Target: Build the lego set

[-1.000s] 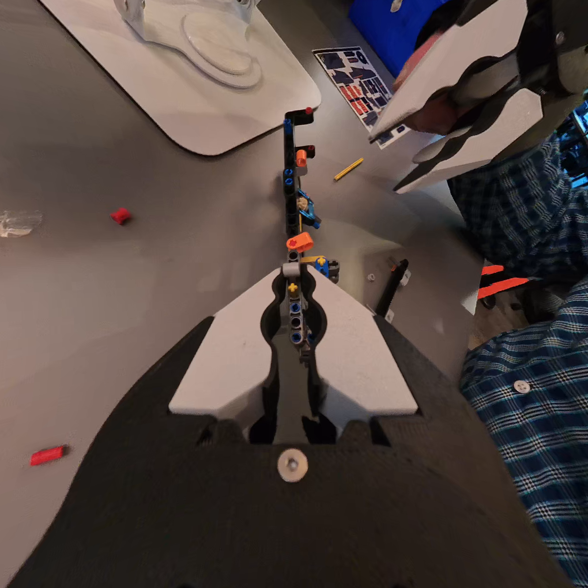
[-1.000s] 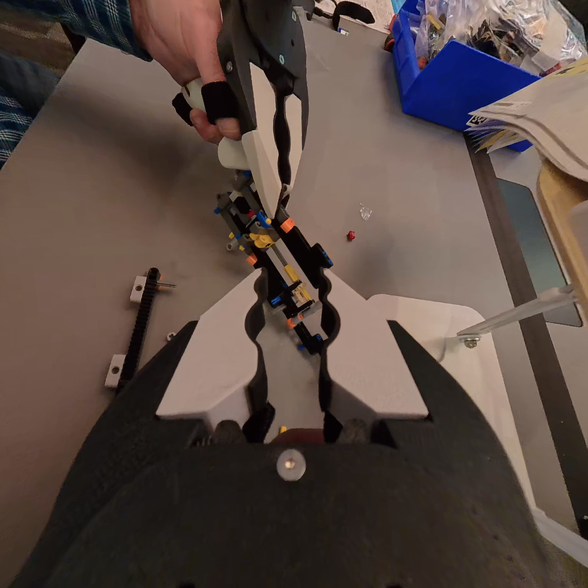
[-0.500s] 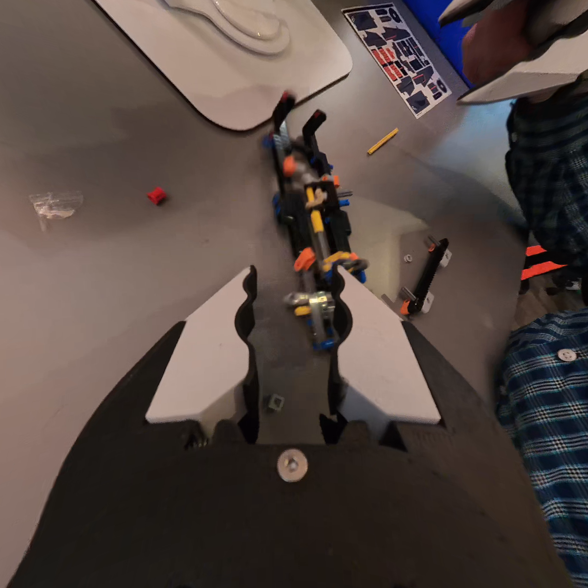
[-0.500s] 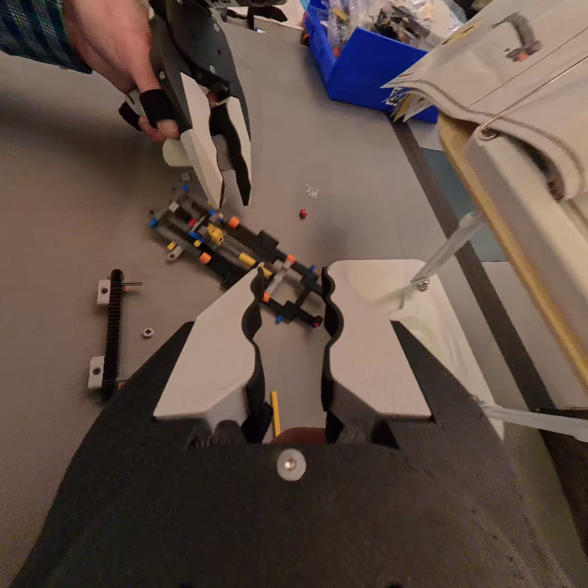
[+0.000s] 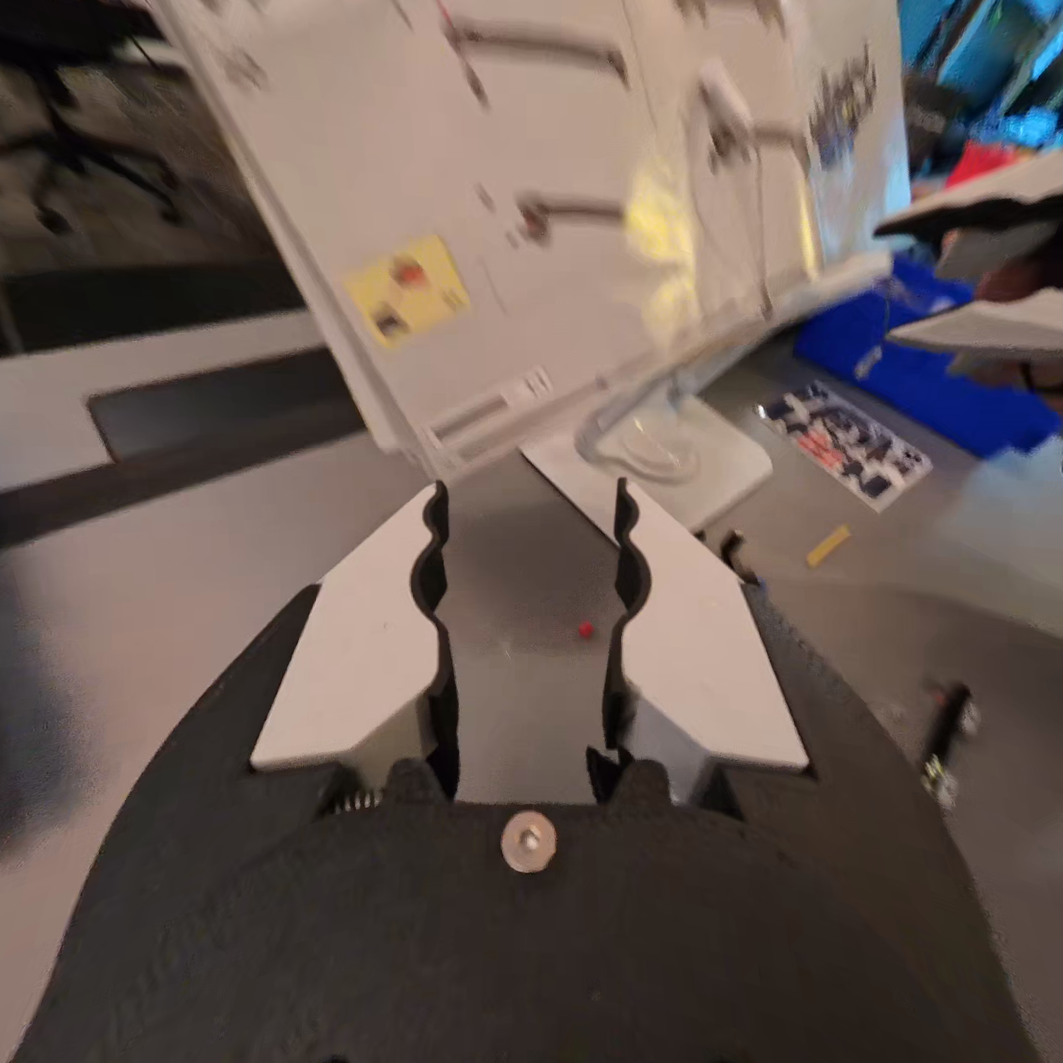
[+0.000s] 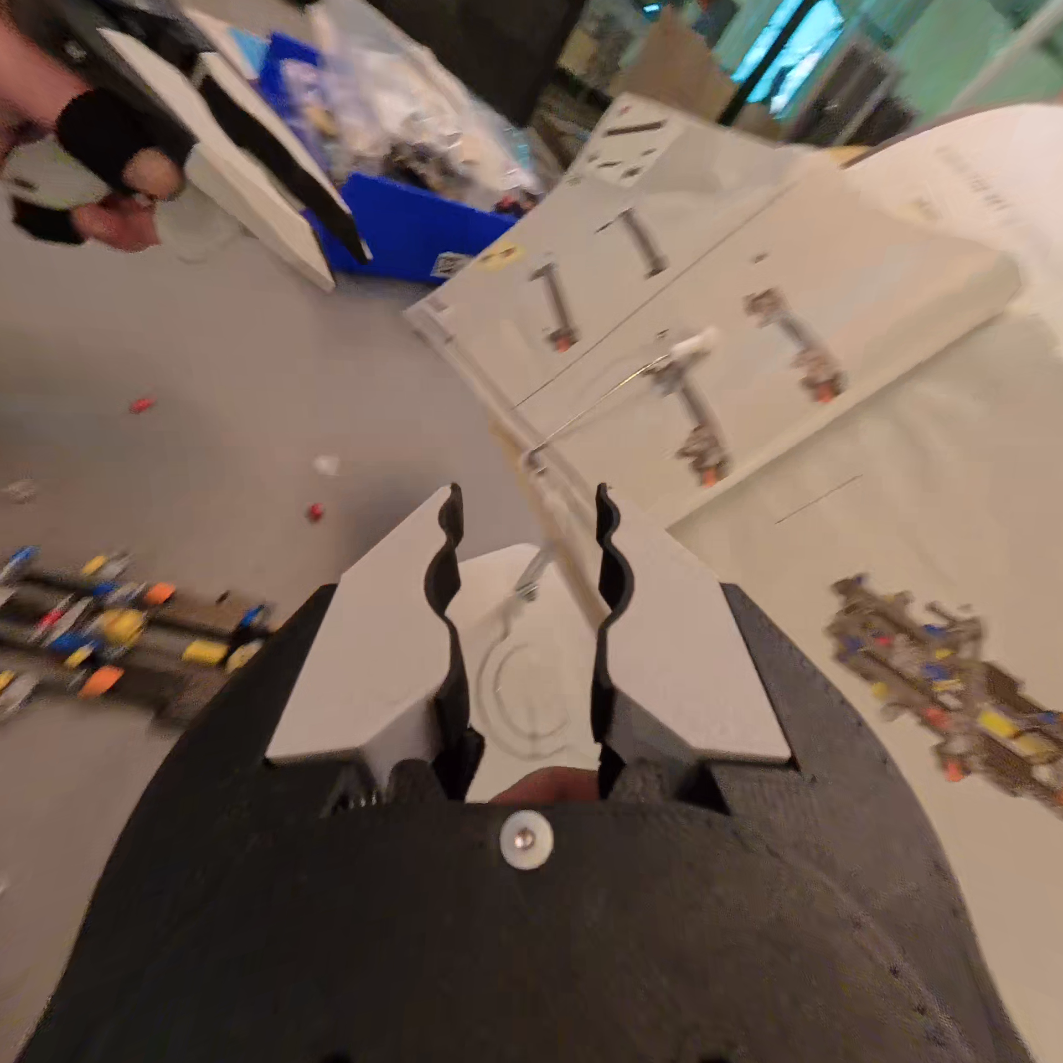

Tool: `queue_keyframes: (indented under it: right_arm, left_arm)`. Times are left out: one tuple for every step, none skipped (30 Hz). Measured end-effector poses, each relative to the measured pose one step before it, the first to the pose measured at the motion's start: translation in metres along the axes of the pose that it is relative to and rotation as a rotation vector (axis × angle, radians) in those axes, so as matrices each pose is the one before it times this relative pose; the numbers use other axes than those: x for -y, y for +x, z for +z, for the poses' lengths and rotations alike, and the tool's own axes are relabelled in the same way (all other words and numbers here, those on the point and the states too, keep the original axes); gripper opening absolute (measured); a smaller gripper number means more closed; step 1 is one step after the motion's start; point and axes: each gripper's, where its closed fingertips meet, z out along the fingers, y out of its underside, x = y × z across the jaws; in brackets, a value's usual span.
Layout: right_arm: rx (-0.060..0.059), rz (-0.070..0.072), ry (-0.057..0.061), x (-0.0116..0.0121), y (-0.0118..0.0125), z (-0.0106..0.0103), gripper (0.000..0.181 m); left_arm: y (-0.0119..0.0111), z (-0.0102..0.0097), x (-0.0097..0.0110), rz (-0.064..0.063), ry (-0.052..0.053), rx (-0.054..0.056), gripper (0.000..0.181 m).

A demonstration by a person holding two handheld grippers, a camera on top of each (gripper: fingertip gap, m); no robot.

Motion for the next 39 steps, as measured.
queue_keyframes:
  right_arm:
    - [-0.0435,-0.0006,0.0042,0.00712,0.01129,0.00619,0.045]
    - [-0.0353,0.0022,-0.0057,0.00513,0.01004,0.00652,0.045]
    - [-0.0241,0.0052,-0.009,0.00409,0.00806,0.00626,0.043]
    - [-0.0146,0.019,-0.0126,0.00271,0.00638,0.00628,0.042]
    - [-0.0033,0.0335,-0.0214,0.00061,0.0043,0.00656,0.041]
    - [0.005,0.0286,-0.02,0.00003,0.00194,0.00619,0.04]
    - [0.0089,0.0194,-0.0121,0.00055,0.0002,0.00541,0.038]
    - [0.01,0.0158,-0.0042,0.00145,-0.00114,0.00449,0.036]
    - [0.0159,0.0134,-0.0018,0.00166,-0.0028,0.00386,0.032]
    - [0.0189,0.0085,-0.0062,0.00069,-0.00371,0.00393,0.028]
    - [0.0118,0.0024,-0.0112,-0.00023,-0.00308,0.00429,0.025]
    - [0.0053,-0.0013,-0.0141,-0.00106,-0.00216,0.00429,0.022]
    - [0.0036,-0.0019,-0.0088,-0.00057,-0.00169,0.00369,0.018]
    - [-0.0017,-0.0058,0.0023,0.00089,-0.00075,0.00219,0.009]
    - [0.0011,-0.0102,0.0034,0.00078,-0.00084,0.0012,0.003]
    - [0.0056,-0.0025,0.0009,0.00025,-0.00075,0.00067,0.003]
    - [0.0086,-0.005,0.0065,0.00081,-0.0012,-0.00008,0.002]
    - [0.0112,-0.0178,0.0103,0.00103,-0.00233,-0.00009,0.002]
    - [0.008,-0.0264,0.0088,0.00042,-0.00256,0.00037,0.002]
    - [0.0038,-0.0168,0.0027,0.00007,-0.00205,0.0007,0.001]
    - [0.0209,-0.0182,0.0057,0.00135,-0.00461,0.00056,0.0]
    - [0.0254,-0.0406,0.0025,0.00108,-0.00669,0.00129,0.0]
    - [0.0027,-0.0481,-0.0146,-0.00107,-0.0044,0.00269,0.0]
    - [0.014,-0.0439,-0.0199,-0.00142,-0.00635,0.00335,0.0]
    - [0.0297,-0.0465,-0.0276,-0.00262,-0.00907,0.00385,0.0]
    - [0.0041,-0.0493,-0.03,-0.00354,-0.00502,0.00366,0.0]
    - [-0.0082,-0.0291,-0.0119,-0.00088,-0.00164,0.00127,0.0]
    - [0.0047,-0.011,-0.0047,-0.00017,-0.00138,-0.00051,0.0]
    - [0.0146,-0.0113,-0.0054,-0.00057,-0.00217,-0.00087,0.0]
    - [0.0225,-0.0276,-0.0125,-0.00163,-0.0046,-0.00031,0.0]
    - [0.0115,-0.0386,-0.0156,-0.0018,-0.00391,0.00006,0.0]
    - [-0.0038,-0.0274,-0.0067,-0.00029,-0.0014,-0.00042,0.0]
    - [0.0042,-0.0209,-0.0062,-0.00051,-0.00204,-0.00041,0.0]
    - [0.007,-0.0299,-0.0078,-0.0012,-0.00266,-0.0004,0.0]
    - [-0.0058,-0.0297,0.0013,0.00021,-0.00076,-0.00097,0.0]
    - [0.0027,-0.012,-0.0004,-0.00006,-0.00131,-0.00074,0.0]
    - [0.0094,-0.0093,-0.0046,-0.00117,-0.00197,-0.00004,0.0]
    - [0.001,-0.018,-0.0059,-0.0015,-0.00135,0.0008,0.0]
    - [-0.0052,-0.0158,-0.0059,-0.00111,-0.00094,0.00087,0.0]
  left_arm:
    - [-0.0116,0.00213,0.01347,-0.0201,0.0541,0.0096,0.056]
    - [-0.01157,0.00355,0.01079,-0.022,0.0369,0.0092,0.056]
    - [-0.01032,0.00417,0.00882,-0.0077,0.0227,0.0102,0.057]
    - [-0.00707,0.00488,0.00811,0.0105,0.0172,0.0003,0.058]
    - [-0.00695,0.0056,0.0068,0.0154,0.0108,0.0052,0.059]
    - [-0.00663,0.00601,0.0058,0.0139,0.0086,0.0038,0.06]
    - [-0.00339,0.00604,0.00558,0.004,0.0107,-0.0133,0.061]
    - [-0.00171,0.00574,0.00569,-0.0054,0.0115,-0.0181,0.061]
    - [-0.003,0.0055,0.00534,-0.0017,0.0101,-0.0049,0.059]
    - [-0.00324,0.00508,0.00472,0.0077,0.0054,-0.0008,0.059]
    - [-0.00302,0.0048,0.00434,0.0105,0.0052,-0.0021,0.058]
    - [-0.00361,0.00427,0.0041,0.0025,0.0059,-0.0015,0.058]
    - [-0.00269,0.004,0.00344,-0.0068,0.005,-0.0081,0.056]
    - [-0.00056,0.00316,0.00374,-0.0129,0.01,-0.021,0.054]
    - [-0.00081,0.00234,0.00374,-0.016,0.0144,-0.0135,0.049]
    - [-0.0014,0.00184,0.00145,-0.0081,0.0003,-0.0048,0.044]
    - [0.00001,0.00098,0.00089,0.0051,-0.0019,-0.0065,0.037]
    - [0.0006,-0.00015,0.00181,0.0118,0.0074,-0.0039,0.027]
    - [0.00015,-0.00071,0.00225,0.012,0.0112,0.0038,0.019]
    - [0.0006,-0.00101,0.00139,0.0151,0.0023,0.0016,0.011]
    - [0.00015,-0.00124,0.00096,0.0147,-0.0033,0.0048,0.001]
    - [-0.00028,-0.00118,0.00161,0.0097,0.0012,0.0055,0.0]
    - [0.00086,-0.00042,0.00107,0.0028,-0.0018,-0.0038,0.0]
    - [0.00123,0.00013,-0.00069,0.0001,-0.0119,-0.0083,0.0]
    - [-0.00012,0.00049,-0.00097,0.0041,-0.0102,0.0004,0.0]
    - [0.00025,0.0001,-0.00025,0.0073,-0.0028,-0.0015,0.0]
    - [0.00162,0.00012,-0.00064,-0.0004,-0.0059,-0.0128,0.0]
    - [-0.00024,0.00019,-0.00065,-0.0055,-0.0066,-0.0004,0.0]
    - [-0.00176,-0.00035,0.00073,0.0017,0.0026,0.0113,0.0]
    - [0.00048,-0.00067,0.00148,-0.0009,0.0053,-0.0039,0.0]
    - [0.00152,-0.00081,0.00269,-0.0086,0.0101,-0.0103,0.0]
    - [0.00139,-0.00049,0.00284,-0.009,0.0098,-0.0067,0.0]
    - [0.00247,-0.00005,0.00266,-0.0057,0.0058,-0.0122,0.0]
    - [0.0024,0.00013,0.0021,0.0001,0.0029,-0.0086,0.0]
    - [0.00146,0.00005,0.00238,0.0057,0.0028,-0.0001,0.0]
    - [0.00256,0.00017,0.00234,0.005,0.0025,-0.0073,0.0]
    - [0.00356,0.00049,0.00205,0.0015,-0.0002,-0.0152,0.0]
    - [0.00247,0.00057,0.00197,0.0006,0.0003,-0.0088,0.0]
    - [0.0028,0.00042,0.00187,-0.0008,-0.0019,-0.0103,0.0]
